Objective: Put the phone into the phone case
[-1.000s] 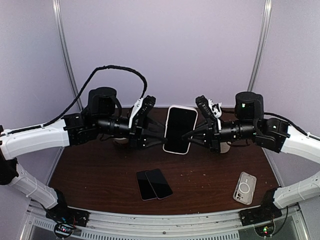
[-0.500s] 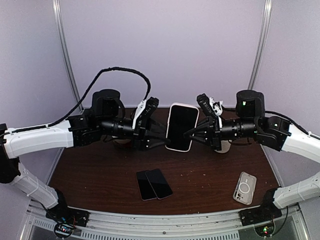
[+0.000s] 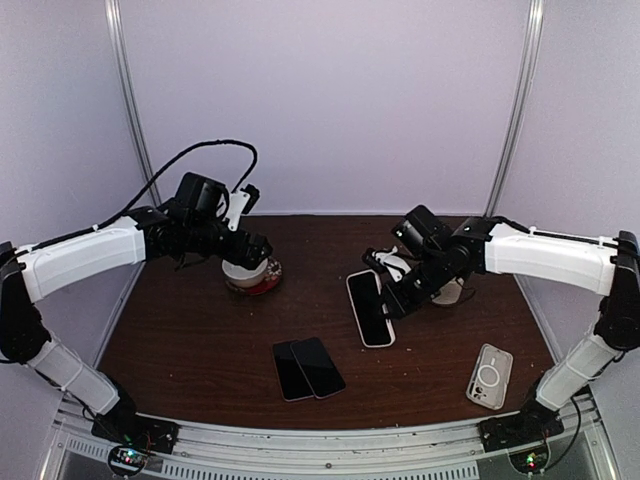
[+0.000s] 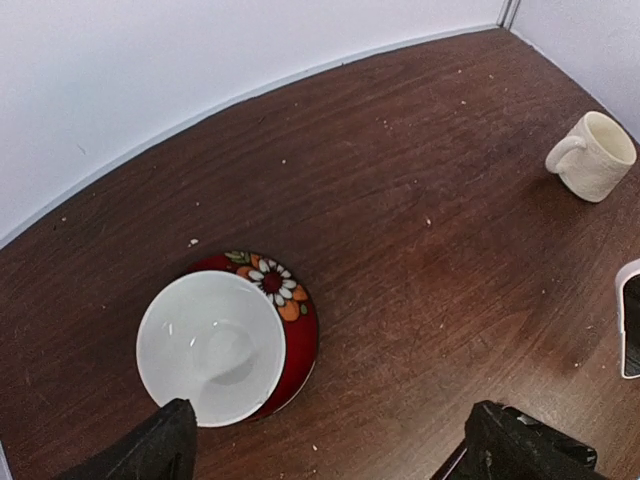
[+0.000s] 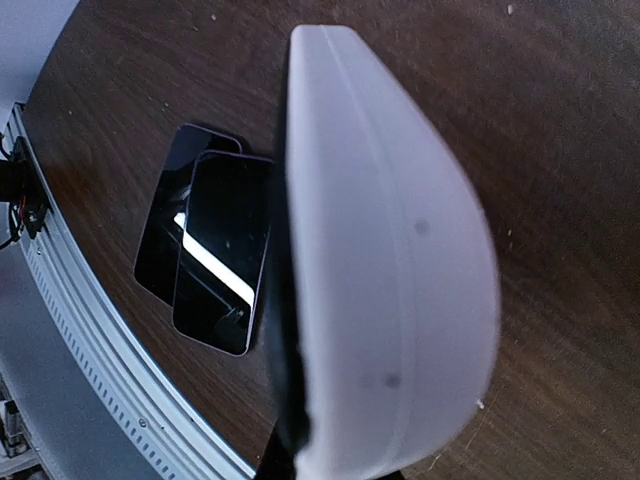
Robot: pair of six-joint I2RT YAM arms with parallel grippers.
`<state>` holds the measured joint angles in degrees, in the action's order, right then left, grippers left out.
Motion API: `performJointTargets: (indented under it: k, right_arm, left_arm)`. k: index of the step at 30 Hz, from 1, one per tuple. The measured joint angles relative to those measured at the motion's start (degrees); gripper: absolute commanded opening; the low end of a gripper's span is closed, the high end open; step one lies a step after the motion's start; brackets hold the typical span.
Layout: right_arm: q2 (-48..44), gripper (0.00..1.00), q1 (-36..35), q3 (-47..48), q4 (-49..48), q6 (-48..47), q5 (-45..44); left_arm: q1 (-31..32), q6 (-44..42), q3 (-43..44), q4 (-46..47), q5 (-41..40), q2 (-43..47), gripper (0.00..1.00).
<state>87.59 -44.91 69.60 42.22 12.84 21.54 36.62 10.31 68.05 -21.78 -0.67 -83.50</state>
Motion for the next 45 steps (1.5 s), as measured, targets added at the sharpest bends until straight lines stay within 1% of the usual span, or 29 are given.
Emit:
performJointTargets:
  k: [4, 8, 10, 13, 15, 16, 17, 21, 27, 30, 32, 36, 38, 41, 45]
  right_arm:
    - [3.04, 0.00, 2.21, -0.85, 1.77, 3.87, 3.80]
    - [7.69, 0.01, 6.34, -1.55, -0.87, 6.95, 9.44]
    - [10.43, 0.08, 8.11, -1.62, -1.88, 7.56, 11.26]
    - [14.34, 0.16, 10.32, -0.68, -2.54, 7.89, 13.18]
    - [15.96, 0.19, 11.06, 0.83, -2.12, 7.43, 13.18]
    - [16.81, 0.23, 11.23, 1.70, -1.95, 6.99, 12.52]
    - [17.68, 0.26, 11.39, 2.62, -1.73, 6.67, 11.69]
    - [20.02, 0.29, 11.85, 4.74, -0.46, 5.77, 7.78]
    - [21.11, 0.29, 12.52, 5.03, 1.66, 5.46, 3.91]
    - [21.09, 0.30, 11.72, 6.45, 3.96, 5.27, 0.24]
    - [20.96, 0.35, 10.19, 8.83, 7.15, 4.94, -4.98]
    - [19.82, 0.53, 4.63, 13.57, 13.81, 5.25, -19.37]
    - [18.58, 0.60, 1.38, 14.25, 16.02, 6.05, -24.26]
    - [15.89, 0.61, -2.21, 12.74, 18.12, 7.63, -28.39]
    - [10.43, 0.61, -1.79, 7.48, 20.61, 11.78, -31.93]
  left_arm:
    - [0.55, 0.42, -2.08, -1.33, -2.21, 1.07, 0.98]
    - [0.87, 0.39, -2.27, -2.86, -2.97, 1.79, 0.98]
    - [0.87, 0.39, -2.25, -3.10, -3.26, 2.12, 0.98]
    - [0.87, 0.39, -2.25, -3.23, -3.30, 2.51, 0.97]
    - [0.87, 0.39, -2.27, -3.23, -3.30, 2.60, 0.98]
    - [0.87, 0.37, -2.27, -3.26, -3.34, 2.60, 0.98]
    - [0.87, 0.37, -2.27, -3.30, -3.34, 2.60, 0.97]
    - [0.87, 0.37, -2.27, -3.65, -3.34, 2.60, 0.98]
    - [0.81, 0.37, -2.25, -3.85, -3.37, 2.60, 0.98]
    - [0.74, 0.37, -2.25, -3.85, -3.34, 2.60, 0.98]
    - [0.57, 0.39, -2.25, -3.87, -3.30, 2.60, 0.97]
    - [0.15, 0.39, -2.29, -3.91, -3.34, 2.89, 0.98]
    - [0.09, 0.39, -2.45, -3.89, -3.37, 3.52, 0.97]
    - [0.07, 0.39, -2.58, -3.87, -3.23, 4.59, 0.98]
    - [0.07, 0.57, -2.58, -3.87, -3.04, 5.05, 0.97]
